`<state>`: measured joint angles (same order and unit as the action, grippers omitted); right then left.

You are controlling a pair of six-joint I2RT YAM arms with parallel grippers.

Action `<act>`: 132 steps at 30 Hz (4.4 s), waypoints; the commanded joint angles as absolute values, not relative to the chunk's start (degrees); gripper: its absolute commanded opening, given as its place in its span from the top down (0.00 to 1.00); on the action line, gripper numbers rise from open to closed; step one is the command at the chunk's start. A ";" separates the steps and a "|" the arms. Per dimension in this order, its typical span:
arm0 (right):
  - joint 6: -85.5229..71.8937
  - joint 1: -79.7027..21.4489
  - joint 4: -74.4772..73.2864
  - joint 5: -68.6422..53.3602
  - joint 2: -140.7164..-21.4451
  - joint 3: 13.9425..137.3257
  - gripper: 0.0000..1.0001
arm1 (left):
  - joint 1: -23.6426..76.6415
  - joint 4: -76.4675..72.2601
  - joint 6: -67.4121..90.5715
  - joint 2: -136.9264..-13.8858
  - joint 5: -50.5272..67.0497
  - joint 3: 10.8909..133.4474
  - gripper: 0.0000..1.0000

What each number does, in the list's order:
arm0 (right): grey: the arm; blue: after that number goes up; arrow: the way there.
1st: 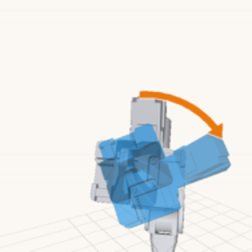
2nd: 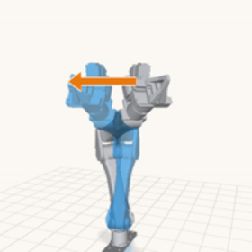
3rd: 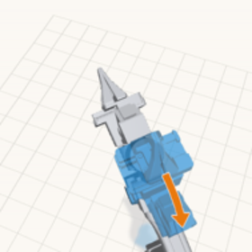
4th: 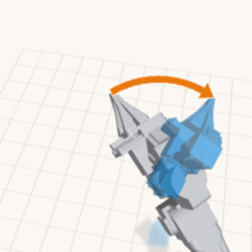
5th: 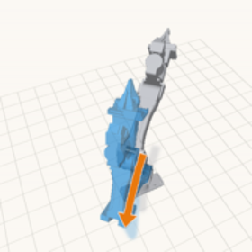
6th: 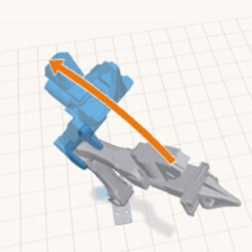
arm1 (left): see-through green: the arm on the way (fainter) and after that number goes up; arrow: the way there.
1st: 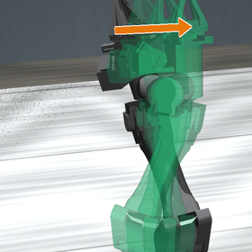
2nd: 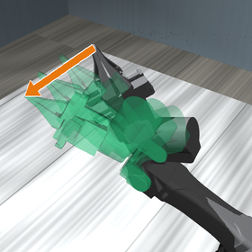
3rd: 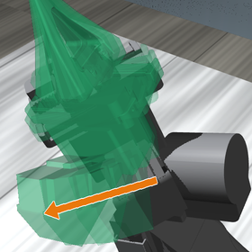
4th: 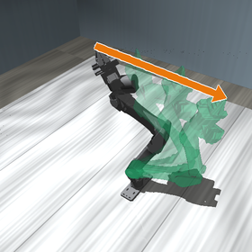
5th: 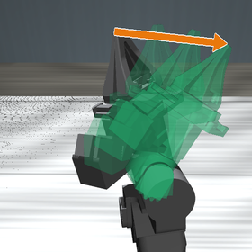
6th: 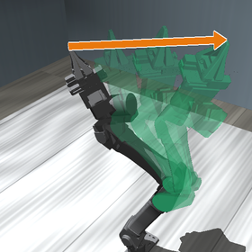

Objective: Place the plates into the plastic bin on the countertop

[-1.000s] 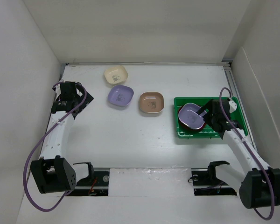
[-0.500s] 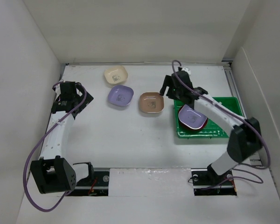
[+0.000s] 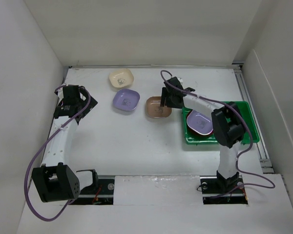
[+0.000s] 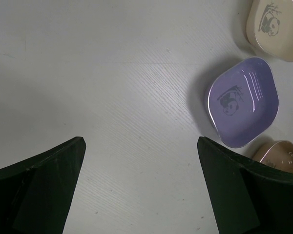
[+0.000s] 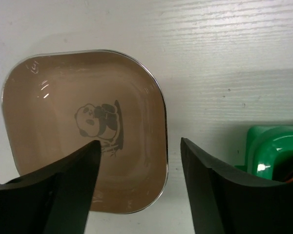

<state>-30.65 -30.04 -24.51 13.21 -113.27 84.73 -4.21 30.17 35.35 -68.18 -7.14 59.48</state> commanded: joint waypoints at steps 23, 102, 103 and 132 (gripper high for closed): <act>-43.04 -23.39 -25.40 21.79 -80.98 67.96 1.00 | -4.22 29.44 34.10 -67.06 -6.77 59.50 0.00; -42.09 -36.93 -27.78 22.06 -98.65 79.42 1.00 | -4.22 29.44 34.19 -66.62 -7.29 59.50 0.00; -42.80 -35.70 -27.25 22.06 -92.09 76.41 1.00 | -4.22 29.44 34.19 -66.01 -6.77 59.50 0.00; -43.15 -10.18 -27.07 11.61 -49.05 41.57 0.00 | -4.22 27.77 34.97 -68.90 -3.97 59.50 0.00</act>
